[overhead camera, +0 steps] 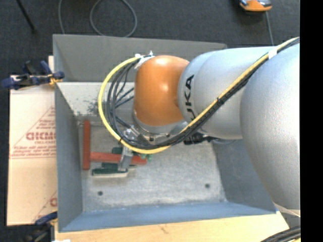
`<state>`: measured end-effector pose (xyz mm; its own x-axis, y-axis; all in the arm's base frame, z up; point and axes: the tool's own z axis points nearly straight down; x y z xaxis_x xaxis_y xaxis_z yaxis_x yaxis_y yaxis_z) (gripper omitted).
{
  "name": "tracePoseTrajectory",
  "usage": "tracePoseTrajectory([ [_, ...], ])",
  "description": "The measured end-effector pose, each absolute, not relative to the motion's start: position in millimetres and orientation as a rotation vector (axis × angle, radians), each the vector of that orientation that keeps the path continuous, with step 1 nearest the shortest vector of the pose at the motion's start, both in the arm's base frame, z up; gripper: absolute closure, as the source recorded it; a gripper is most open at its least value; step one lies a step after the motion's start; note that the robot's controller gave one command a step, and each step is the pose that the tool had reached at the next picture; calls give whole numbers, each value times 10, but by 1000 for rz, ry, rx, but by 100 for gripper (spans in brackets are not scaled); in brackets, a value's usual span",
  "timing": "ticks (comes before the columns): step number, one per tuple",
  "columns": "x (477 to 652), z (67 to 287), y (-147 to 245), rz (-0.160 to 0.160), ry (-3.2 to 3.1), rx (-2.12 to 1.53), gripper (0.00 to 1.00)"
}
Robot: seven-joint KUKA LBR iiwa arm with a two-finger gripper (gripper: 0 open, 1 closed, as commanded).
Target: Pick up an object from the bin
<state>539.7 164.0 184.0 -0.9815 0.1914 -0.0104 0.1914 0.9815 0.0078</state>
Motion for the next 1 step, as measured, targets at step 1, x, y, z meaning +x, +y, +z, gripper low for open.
tracePoseTrajectory([
  [1,5413,2393,1651,5,3120,292,100],
])
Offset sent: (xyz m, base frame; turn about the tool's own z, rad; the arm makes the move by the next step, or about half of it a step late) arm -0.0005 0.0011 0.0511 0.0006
